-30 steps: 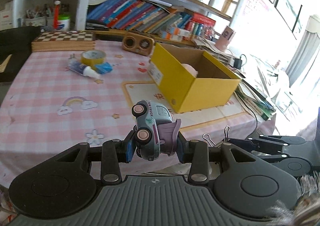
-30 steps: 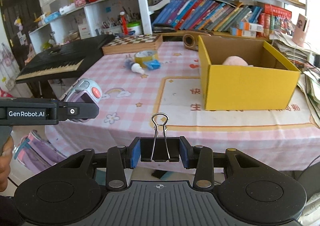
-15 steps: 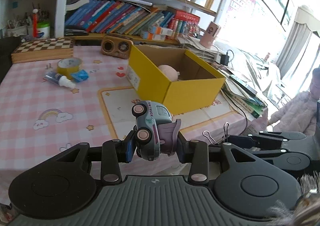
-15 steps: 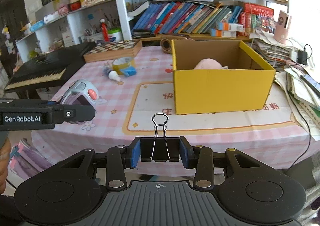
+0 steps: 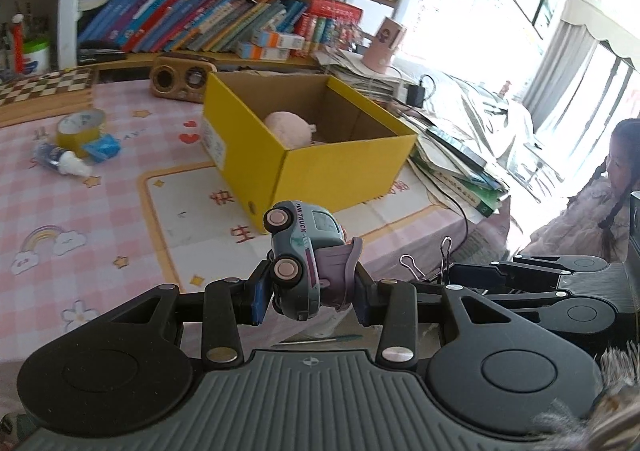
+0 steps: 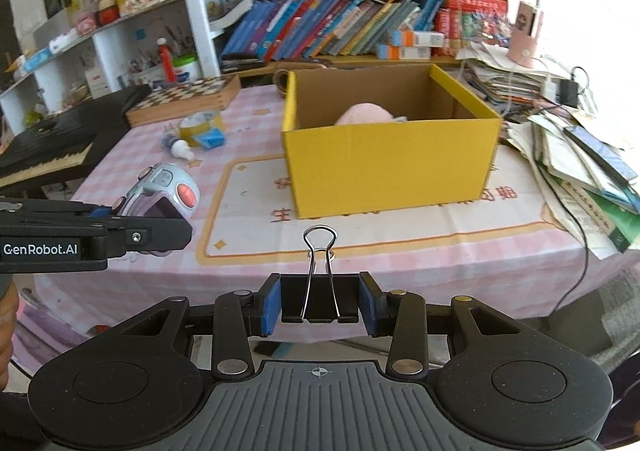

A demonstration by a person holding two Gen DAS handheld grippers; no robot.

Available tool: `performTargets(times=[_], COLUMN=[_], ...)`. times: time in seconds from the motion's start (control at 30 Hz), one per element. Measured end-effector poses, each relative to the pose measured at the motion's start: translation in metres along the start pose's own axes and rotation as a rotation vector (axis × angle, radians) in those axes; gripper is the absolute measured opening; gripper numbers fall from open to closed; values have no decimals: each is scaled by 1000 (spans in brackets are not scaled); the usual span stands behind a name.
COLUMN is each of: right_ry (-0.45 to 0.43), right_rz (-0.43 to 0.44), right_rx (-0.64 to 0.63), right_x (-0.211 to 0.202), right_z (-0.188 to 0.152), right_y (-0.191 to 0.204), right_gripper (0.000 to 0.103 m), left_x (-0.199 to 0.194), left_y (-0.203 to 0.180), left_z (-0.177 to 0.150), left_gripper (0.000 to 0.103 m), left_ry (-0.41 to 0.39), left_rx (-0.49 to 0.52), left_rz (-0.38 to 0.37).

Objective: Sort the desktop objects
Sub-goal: 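Carry the toy car and binder clip over the yellow box with both tools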

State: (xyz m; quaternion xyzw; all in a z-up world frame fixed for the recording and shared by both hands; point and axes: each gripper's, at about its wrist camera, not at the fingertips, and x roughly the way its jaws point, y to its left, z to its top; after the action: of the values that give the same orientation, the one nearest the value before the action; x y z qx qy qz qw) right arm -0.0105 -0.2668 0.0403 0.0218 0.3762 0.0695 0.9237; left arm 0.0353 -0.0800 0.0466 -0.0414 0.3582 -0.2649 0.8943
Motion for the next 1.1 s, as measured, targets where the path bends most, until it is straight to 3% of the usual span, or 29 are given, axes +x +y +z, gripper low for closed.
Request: performTargets(times=[0.23,0.5,0.83,1.1], right_ry=[7,13,-12,-93], right_rz=[-37,-33,19,84], right_rx=[41,43,17,-39], right_x=[5,20,41,52], right_z=[4,20,52,95], right_y=[-23,-50,-87,-109], right_gripper=[39,39,39,39], left_x=[25,51,82,99], left_y=[-16,-27,-47,-59], left_z=[10,25,53,88], left_gripper=[37,37,37,37], left_ry=[30,42,7,-72], left_rx=[41,40,47,29], left_rz=[-50,-53,-4,62])
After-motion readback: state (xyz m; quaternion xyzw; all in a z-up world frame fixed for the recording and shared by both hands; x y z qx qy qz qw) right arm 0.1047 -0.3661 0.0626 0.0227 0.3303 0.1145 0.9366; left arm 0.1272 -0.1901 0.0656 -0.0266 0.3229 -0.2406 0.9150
